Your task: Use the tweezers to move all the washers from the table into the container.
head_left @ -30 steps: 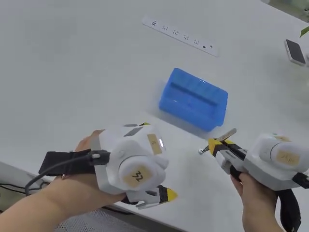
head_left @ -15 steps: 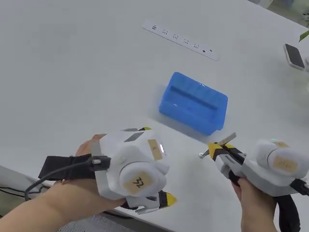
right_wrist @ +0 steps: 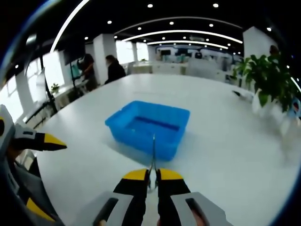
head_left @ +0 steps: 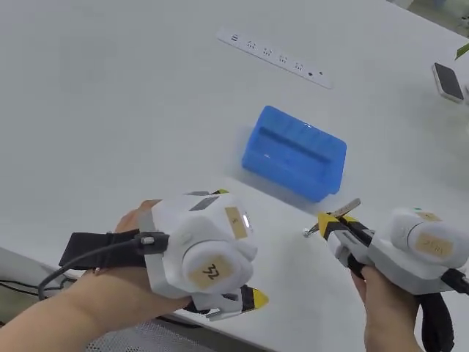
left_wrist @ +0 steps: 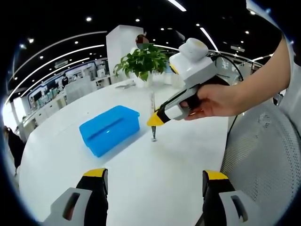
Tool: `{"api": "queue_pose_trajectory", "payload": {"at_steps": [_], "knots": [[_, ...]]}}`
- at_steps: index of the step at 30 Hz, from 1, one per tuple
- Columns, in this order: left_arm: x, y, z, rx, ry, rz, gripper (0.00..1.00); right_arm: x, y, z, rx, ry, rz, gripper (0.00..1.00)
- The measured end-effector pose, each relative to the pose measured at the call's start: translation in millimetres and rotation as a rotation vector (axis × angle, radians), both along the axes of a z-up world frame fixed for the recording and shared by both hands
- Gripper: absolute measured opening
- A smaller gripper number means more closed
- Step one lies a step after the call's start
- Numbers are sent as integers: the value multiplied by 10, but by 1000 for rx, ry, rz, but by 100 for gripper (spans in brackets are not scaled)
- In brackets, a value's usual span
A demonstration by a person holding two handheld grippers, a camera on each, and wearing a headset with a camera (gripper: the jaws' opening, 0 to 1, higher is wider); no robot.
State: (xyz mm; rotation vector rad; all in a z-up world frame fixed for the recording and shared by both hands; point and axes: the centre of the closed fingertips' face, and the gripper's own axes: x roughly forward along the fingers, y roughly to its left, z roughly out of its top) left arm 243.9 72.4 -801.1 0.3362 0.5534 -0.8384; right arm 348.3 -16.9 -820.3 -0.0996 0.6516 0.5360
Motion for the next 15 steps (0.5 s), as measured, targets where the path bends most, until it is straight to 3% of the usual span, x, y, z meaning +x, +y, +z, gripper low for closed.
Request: {"api": "queue_pose_trajectory", "payload": {"at_steps": [15], "knots": [[7, -2, 4, 4, -7, -1, 84, -46, -19, -4, 6, 10, -15, 4]]}}
